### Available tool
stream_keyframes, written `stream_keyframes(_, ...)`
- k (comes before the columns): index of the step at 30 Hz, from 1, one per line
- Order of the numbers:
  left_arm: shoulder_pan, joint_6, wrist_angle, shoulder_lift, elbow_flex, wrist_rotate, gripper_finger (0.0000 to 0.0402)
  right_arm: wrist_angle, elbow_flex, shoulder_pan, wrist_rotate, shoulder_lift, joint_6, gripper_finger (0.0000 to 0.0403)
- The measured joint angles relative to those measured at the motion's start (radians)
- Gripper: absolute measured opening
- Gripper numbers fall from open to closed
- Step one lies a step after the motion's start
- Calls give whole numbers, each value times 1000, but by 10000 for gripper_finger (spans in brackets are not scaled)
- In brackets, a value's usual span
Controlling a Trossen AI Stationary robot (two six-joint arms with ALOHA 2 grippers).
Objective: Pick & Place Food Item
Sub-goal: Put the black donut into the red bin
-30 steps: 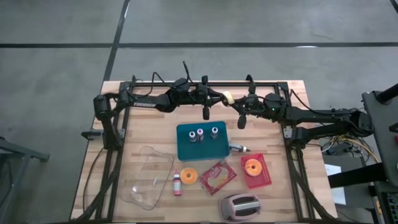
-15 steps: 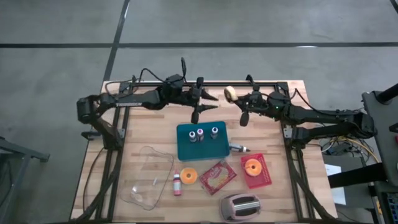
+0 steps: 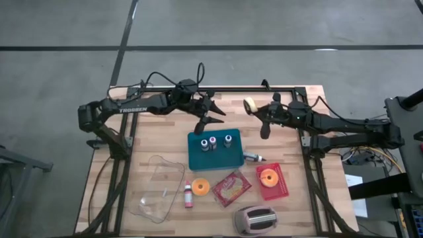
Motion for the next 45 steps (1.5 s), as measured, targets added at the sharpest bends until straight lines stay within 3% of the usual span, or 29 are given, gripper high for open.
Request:
stream_keyframes(11, 9, 23, -44, -4, -1, -11, 147, 15, -59, 101, -12, -133, -46, 10)
stream_keyframes(16, 29, 37, -36, -35, -2, -107, 147, 30, -103, 111, -12, -191, -36, 10)
stream_keyframes(25, 33, -20, -24, -82, -2, -61, 147, 33, -115, 111, -12, -203, -36, 11)
stream_keyframes(32, 35, 22, -143, -130, -5, -7, 147, 36, -119, 111, -12, -205, -36, 11)
stream_keyframes(36, 37, 56, -113, -199, -91, -11, 147, 54, -135, 111, -15, -206, -43, 11)
stream_keyframes(45, 39, -125, 388, -462, -486, -65, 147, 71, -161, 111, -31, -225, -39, 11)
